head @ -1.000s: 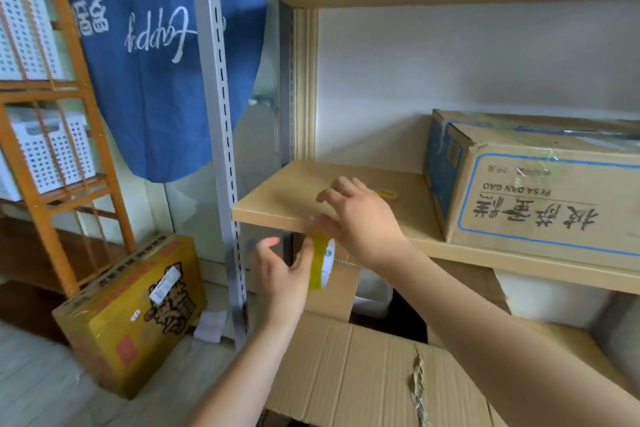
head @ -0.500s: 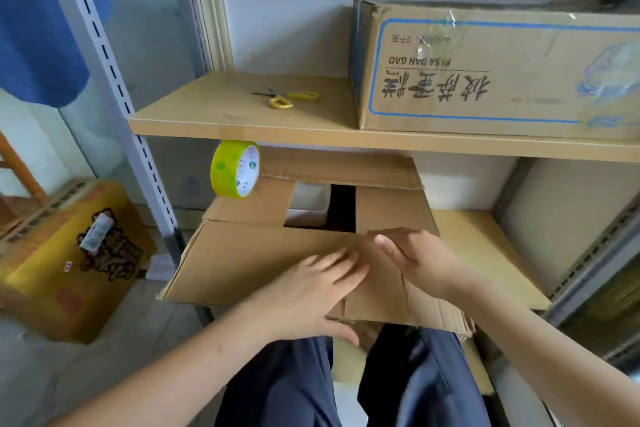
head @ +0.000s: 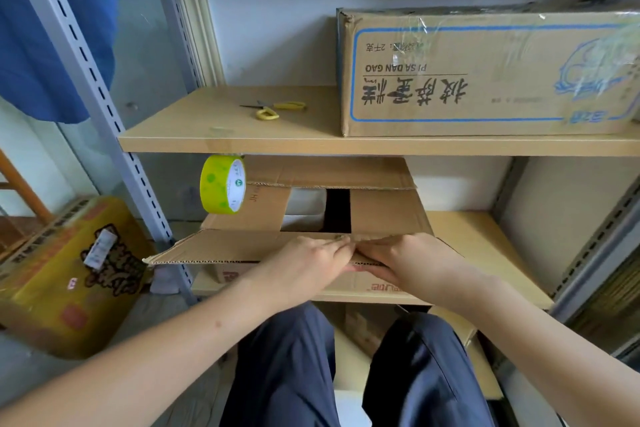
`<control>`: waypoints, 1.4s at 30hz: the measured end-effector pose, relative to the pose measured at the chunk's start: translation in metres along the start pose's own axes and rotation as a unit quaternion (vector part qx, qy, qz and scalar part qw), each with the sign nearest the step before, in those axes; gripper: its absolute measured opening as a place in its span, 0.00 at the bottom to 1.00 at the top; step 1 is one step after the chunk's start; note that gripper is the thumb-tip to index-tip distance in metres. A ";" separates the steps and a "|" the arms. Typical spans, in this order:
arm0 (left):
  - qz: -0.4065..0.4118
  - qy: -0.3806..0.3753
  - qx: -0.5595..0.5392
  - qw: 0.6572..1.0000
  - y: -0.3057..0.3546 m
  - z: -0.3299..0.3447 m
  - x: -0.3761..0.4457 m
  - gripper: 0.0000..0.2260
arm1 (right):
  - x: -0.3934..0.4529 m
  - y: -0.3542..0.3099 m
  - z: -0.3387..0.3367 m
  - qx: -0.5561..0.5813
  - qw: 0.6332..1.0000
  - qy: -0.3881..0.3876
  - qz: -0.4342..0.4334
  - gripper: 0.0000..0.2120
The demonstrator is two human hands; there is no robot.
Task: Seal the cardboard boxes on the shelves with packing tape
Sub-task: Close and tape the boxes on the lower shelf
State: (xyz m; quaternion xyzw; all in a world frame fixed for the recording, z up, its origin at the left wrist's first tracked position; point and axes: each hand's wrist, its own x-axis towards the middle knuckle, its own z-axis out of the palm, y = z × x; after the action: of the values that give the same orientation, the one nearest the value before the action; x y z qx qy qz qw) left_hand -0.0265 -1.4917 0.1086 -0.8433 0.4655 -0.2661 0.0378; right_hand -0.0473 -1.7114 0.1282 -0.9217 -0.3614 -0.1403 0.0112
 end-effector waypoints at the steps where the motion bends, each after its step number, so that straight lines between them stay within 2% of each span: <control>1: -0.012 -0.014 -0.003 1.000 -0.001 -0.004 0.003 0.16 | 0.001 0.001 -0.003 0.000 1.000 -0.006 0.001 0.27; 5: -0.053 -0.046 -0.006 0.998 0.002 -0.023 0.018 0.11 | -0.001 0.008 -0.025 -0.006 0.996 -0.071 0.050 0.23; 9: -0.111 -0.118 -0.096 0.982 0.002 -0.053 0.035 0.21 | -0.006 0.011 -0.049 0.020 0.988 -0.114 0.104 0.16; 14: -0.147 -0.103 -0.089 0.980 0.002 -0.082 0.029 0.14 | -0.026 0.018 -0.085 0.034 0.981 -0.139 0.132 0.17; 18: -0.129 -0.090 -0.061 0.986 0.012 -0.104 0.043 0.15 | -0.037 0.024 -0.111 0.062 0.977 -0.145 0.141 0.11; 21: -0.135 -0.102 -0.068 0.983 0.015 -0.110 0.053 0.15 | -0.035 0.042 -0.119 0.115 0.968 -0.161 0.153 0.14; 24: -0.166 -0.131 -0.167 0.963 0.013 -0.088 0.062 0.14 | -0.028 0.058 -0.102 0.157 0.952 -0.203 0.167 0.11; 26: -0.180 -0.134 -0.195 0.955 0.007 -0.060 0.064 0.14 | -0.024 0.065 -0.080 0.188 0.939 -0.208 0.201 0.12; 29: -0.199 -0.126 -0.197 0.952 0.000 -0.017 0.062 0.14 | -0.020 0.075 -0.041 0.189 0.937 -0.174 0.238 0.13; 32: -0.197 -0.131 -0.157 0.959 0.005 0.028 0.048 0.15 | -0.025 0.075 0.004 0.195 0.937 -0.134 0.258 0.07; 34: -0.204 -0.159 -0.159 0.953 0.011 0.054 0.035 0.19 | -0.036 0.073 0.041 0.138 0.948 -0.100 0.270 0.27; 36: -0.209 -0.206 -0.166 0.941 0.016 0.071 0.025 0.24 | -0.042 0.069 0.062 0.043 0.953 -0.114 0.278 0.40; 39: -0.201 -0.242 -0.140 0.939 0.019 0.082 0.023 0.27 | -0.040 0.069 0.073 0.010 0.955 -0.134 0.265 0.39; 42: -0.213 -0.227 -0.153 0.938 0.016 0.087 0.025 0.27 | -0.035 0.072 0.081 0.009 0.946 -0.124 0.299 0.39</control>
State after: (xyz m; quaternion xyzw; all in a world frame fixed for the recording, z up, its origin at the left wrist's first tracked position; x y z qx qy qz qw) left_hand 0.0140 -1.5368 0.0399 -0.9564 0.2887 0.0047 -0.0443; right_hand -0.0031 -1.7782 0.0471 -0.9974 -0.0690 -0.0117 0.0156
